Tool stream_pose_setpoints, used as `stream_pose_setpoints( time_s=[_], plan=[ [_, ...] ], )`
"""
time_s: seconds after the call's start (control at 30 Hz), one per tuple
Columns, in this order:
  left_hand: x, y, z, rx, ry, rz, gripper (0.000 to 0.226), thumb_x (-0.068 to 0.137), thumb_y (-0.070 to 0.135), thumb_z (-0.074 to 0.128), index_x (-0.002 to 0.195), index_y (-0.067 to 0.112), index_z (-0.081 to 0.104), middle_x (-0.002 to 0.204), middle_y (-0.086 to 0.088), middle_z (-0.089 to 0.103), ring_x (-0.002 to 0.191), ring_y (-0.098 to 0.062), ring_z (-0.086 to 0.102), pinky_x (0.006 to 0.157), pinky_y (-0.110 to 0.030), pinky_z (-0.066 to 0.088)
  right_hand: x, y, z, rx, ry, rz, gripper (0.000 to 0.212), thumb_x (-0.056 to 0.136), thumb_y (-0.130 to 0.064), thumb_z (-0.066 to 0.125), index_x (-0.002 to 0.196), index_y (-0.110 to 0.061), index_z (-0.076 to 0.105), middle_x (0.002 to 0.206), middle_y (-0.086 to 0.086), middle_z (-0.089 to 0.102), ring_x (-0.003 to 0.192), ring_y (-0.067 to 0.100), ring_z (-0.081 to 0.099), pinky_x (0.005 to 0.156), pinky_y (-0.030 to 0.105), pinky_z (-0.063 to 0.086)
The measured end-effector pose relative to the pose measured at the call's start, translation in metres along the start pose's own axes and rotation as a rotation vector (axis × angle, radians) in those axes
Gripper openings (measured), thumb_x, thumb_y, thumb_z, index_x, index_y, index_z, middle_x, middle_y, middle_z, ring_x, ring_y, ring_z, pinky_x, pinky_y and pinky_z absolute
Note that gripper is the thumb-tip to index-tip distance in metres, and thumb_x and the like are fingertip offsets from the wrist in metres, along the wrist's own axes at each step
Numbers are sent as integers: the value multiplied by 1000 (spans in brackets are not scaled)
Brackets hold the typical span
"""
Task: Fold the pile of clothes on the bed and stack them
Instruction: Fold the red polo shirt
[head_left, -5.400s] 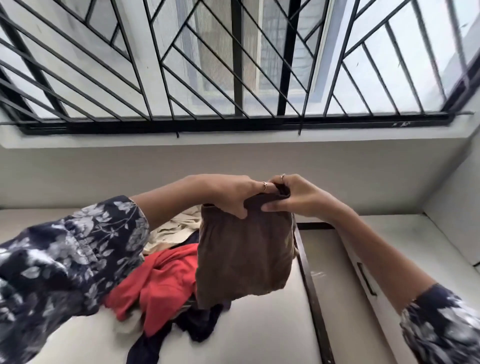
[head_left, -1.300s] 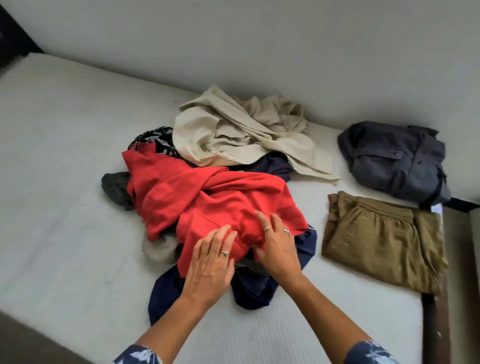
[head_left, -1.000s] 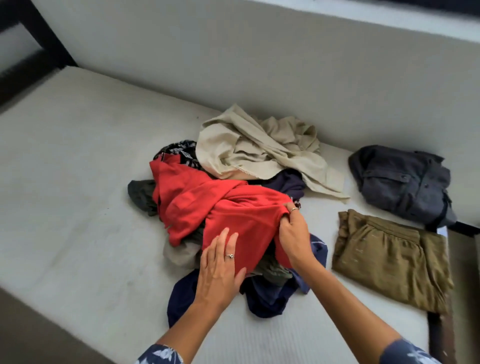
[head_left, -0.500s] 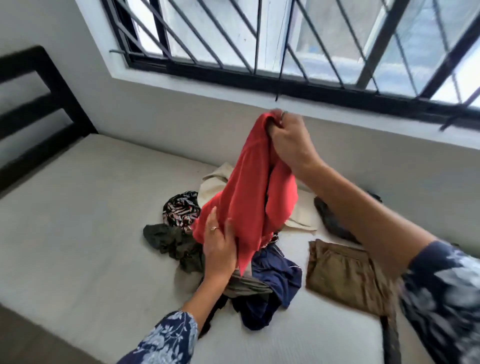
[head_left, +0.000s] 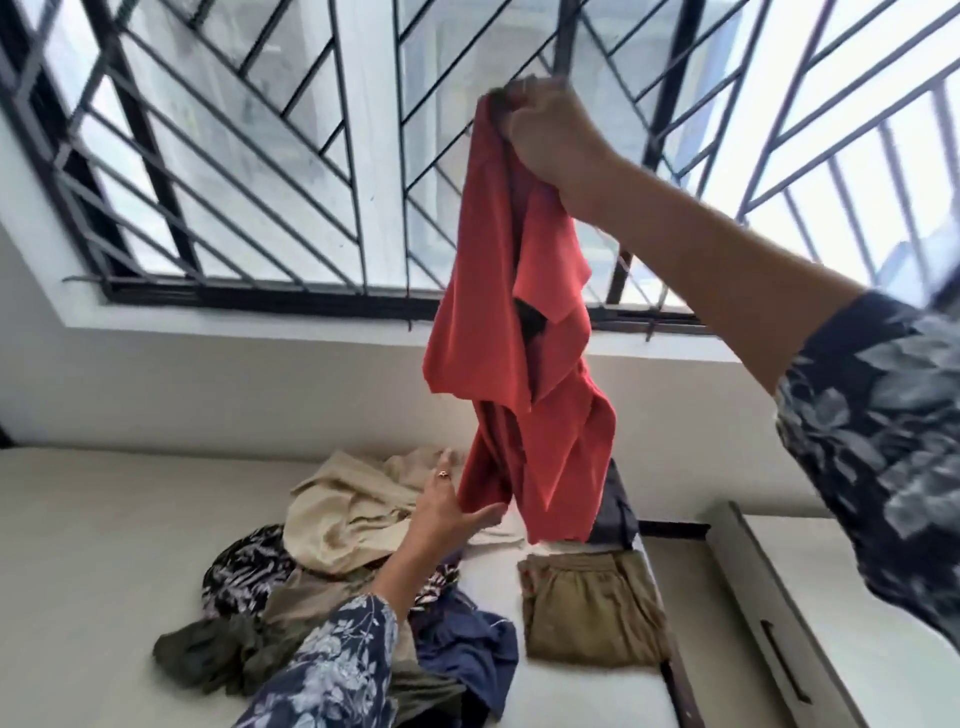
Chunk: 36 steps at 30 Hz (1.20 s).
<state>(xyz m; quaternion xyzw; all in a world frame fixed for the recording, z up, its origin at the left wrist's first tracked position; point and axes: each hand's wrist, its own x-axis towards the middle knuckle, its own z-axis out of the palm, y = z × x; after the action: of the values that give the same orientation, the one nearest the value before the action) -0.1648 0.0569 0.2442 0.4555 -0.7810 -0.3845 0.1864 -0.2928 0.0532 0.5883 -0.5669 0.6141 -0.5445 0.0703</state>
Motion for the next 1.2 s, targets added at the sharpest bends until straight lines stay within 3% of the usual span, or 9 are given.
stream_pose_setpoints(
  time_s=[0.1, 0.43, 0.53, 0.63, 0.77, 0.93, 1.03, 1.13, 1.2],
  plan=[
    [12, 35, 17, -107, 36, 103, 91, 66, 60, 73, 140, 21, 38, 130, -5, 52, 122, -22, 51, 103, -39, 44, 5, -24, -42, -75, 65, -70, 27, 82, -18, 51, 56, -20, 49, 57, 3, 47, 54, 16, 44, 55, 33, 33],
    [15, 150, 13, -333, 195, 553, 90, 69, 50, 63, 147, 22, 27, 145, -3, 36, 130, -18, 38, 109, -36, 32, 1, -39, -156, -71, 300, -40, 32, 97, -7, 44, 70, -17, 58, 53, -4, 55, 41, 2, 49, 45, 18, 41],
    [13, 191, 2, -288, 281, 706, 42, 83, 29, 51, 114, 3, 64, 114, -16, 64, 105, -28, 60, 88, -30, 43, -6, -26, -170, -106, 353, 12, 30, 94, -7, 46, 71, -18, 62, 62, 1, 57, 46, 6, 52, 50, 23, 44],
    [25, 216, -20, -422, 271, 554, 30, 81, 19, 43, 79, -1, 66, 84, -20, 71, 73, -29, 66, 68, -40, 51, -19, -12, -185, -156, 384, 78, 29, 91, -3, 42, 88, -8, 70, 68, 5, 59, 52, 10, 55, 53, 25, 46],
    [19, 242, -52, -626, 72, 532, 25, 88, 1, 44, 73, 7, 62, 68, -8, 69, 63, -19, 69, 63, -32, 57, -36, -1, -208, -70, 404, 249, 31, 86, 4, 41, 73, -12, 64, 62, 9, 56, 50, 20, 54, 59, 33, 47],
    [-22, 268, -31, -457, -411, 545, 14, 98, 17, 47, 99, 10, 58, 90, -6, 67, 82, -18, 67, 76, -36, 56, -49, -13, -209, -30, 361, 416, 25, 92, -4, 45, 71, -12, 56, 59, 7, 54, 44, 17, 53, 50, 27, 48],
    [-35, 281, -19, -598, -558, 490, 28, 98, 41, 42, 100, 18, 57, 89, -1, 65, 79, -16, 64, 73, -33, 55, -54, -17, -210, 3, 357, 470, 23, 92, -5, 45, 73, -9, 57, 59, 8, 57, 49, 20, 57, 52, 30, 52],
    [-45, 305, -16, -711, -630, 469, 91, 58, 83, 58, 118, 14, 56, 95, -7, 70, 83, -22, 69, 72, -33, 55, -64, -20, -209, 59, 274, 515, 28, 94, -5, 43, 70, -7, 56, 47, 7, 58, 45, 21, 57, 44, 25, 52],
    [-55, 326, -12, -718, -557, 487, 75, 63, 71, 68, 113, 15, 60, 93, -7, 73, 81, -21, 71, 65, -28, 56, -76, -21, -205, 56, 112, 523, 27, 97, -8, 43, 73, -8, 55, 46, 4, 59, 38, 12, 57, 37, 17, 46]
  ],
)
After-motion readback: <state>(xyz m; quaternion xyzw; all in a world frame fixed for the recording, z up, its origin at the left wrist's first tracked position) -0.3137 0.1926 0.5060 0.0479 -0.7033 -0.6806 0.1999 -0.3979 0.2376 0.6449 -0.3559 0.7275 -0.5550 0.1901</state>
